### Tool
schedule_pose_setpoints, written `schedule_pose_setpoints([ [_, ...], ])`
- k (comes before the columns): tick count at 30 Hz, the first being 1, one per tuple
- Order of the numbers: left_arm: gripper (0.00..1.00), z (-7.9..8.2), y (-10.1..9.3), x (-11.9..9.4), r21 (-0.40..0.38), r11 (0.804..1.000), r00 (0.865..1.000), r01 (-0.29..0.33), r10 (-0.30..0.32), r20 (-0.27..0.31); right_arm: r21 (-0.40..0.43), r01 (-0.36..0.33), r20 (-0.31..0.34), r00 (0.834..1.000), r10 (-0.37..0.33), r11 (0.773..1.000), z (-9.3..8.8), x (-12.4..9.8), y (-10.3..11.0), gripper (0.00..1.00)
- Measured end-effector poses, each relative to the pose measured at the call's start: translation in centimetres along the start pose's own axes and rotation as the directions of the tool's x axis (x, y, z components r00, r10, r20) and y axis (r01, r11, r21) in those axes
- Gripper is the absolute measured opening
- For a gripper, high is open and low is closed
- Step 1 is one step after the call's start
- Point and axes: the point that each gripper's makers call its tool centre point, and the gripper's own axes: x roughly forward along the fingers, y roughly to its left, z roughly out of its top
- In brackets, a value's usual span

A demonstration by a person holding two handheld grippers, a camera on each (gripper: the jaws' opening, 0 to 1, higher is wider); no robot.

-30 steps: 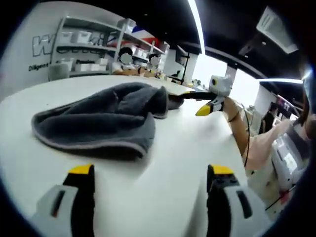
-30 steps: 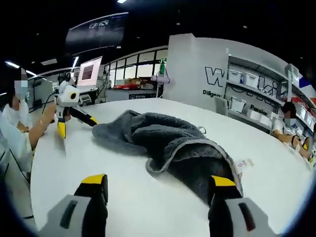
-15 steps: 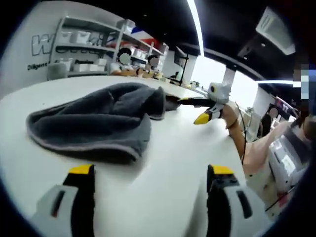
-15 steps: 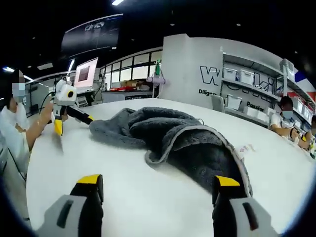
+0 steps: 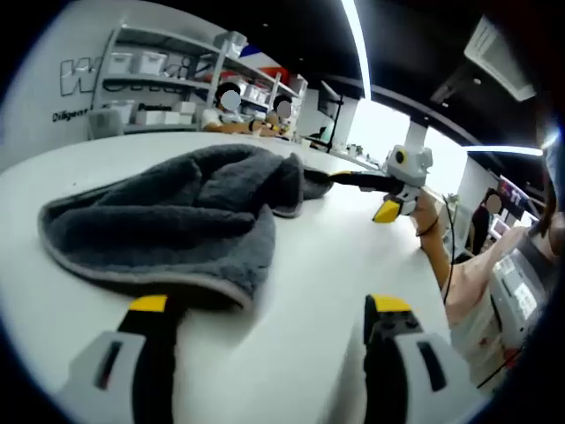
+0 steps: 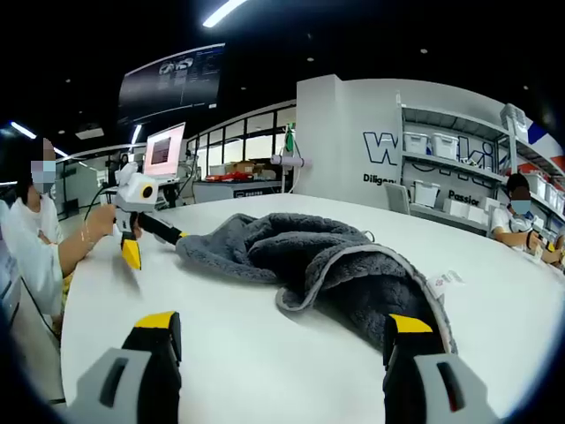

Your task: Fold the towel on the table until its edges align and the towel forms a compact rectangular stack.

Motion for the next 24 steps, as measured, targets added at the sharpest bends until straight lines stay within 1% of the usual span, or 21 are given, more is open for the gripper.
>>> schedule_pose_setpoints([
  [3,0.83,0.7,0.5,0.1,0.004,1.000,0.999,-0.022,0.022,0.026,0.000,-0.008,0.008,1.000,0.008,1.000,0.2,0.0,0.2,0.99],
  [8,0.73,0.9,0.6,0.3,0.024,0.999,0.999,-0.038,0.038,0.026,0.001,-0.012,0.016,1.000,0.012,1.000,0.4,-0.1,0.3,0.99],
  [9,0.67,0.9,0.7,0.4,0.026,0.999,0.999,-0.040,0.040,0.025,0.001,-0.013,0.016,1.000,0.013,1.000,0.4,-0.1,0.3,0.98],
  [10,0.62,1.2,0.9,0.8,0.049,0.997,0.997,-0.067,0.065,0.036,0.006,-0.020,0.030,0.999,0.020,1.000,0.7,-0.2,0.5,0.98],
  [11,0.56,1.3,0.9,0.9,0.049,0.996,0.997,-0.071,0.069,0.045,0.006,-0.021,0.032,0.999,0.021,1.000,0.8,-0.2,0.4,0.98],
  [12,0.47,1.4,0.9,0.9,0.049,0.996,0.996,-0.072,0.069,0.050,0.007,-0.022,0.033,0.999,0.021,1.000,0.8,-0.2,0.5,0.98],
  [15,0.26,2.4,1.4,1.1,0.074,0.993,0.991,-0.091,0.083,0.102,0.007,-0.026,0.041,0.999,0.026,1.000,1.0,-0.3,0.5,0.97],
  [19,0.17,2.7,1.6,1.2,0.077,0.993,0.991,-0.093,0.084,0.104,0.008,-0.034,0.050,0.998,0.033,0.999,1.2,-0.3,0.7,0.97],
  [22,0.06,2.6,1.7,1.2,0.073,0.993,0.992,-0.091,0.084,0.095,0.008,-0.039,0.058,0.998,0.038,0.999,1.4,-0.4,0.8,0.96],
  [24,0.05,2.7,1.6,1.2,0.060,0.995,0.992,-0.085,0.079,0.097,0.009,-0.040,0.062,0.997,0.040,0.999,1.5,-0.5,0.8,0.96],
])
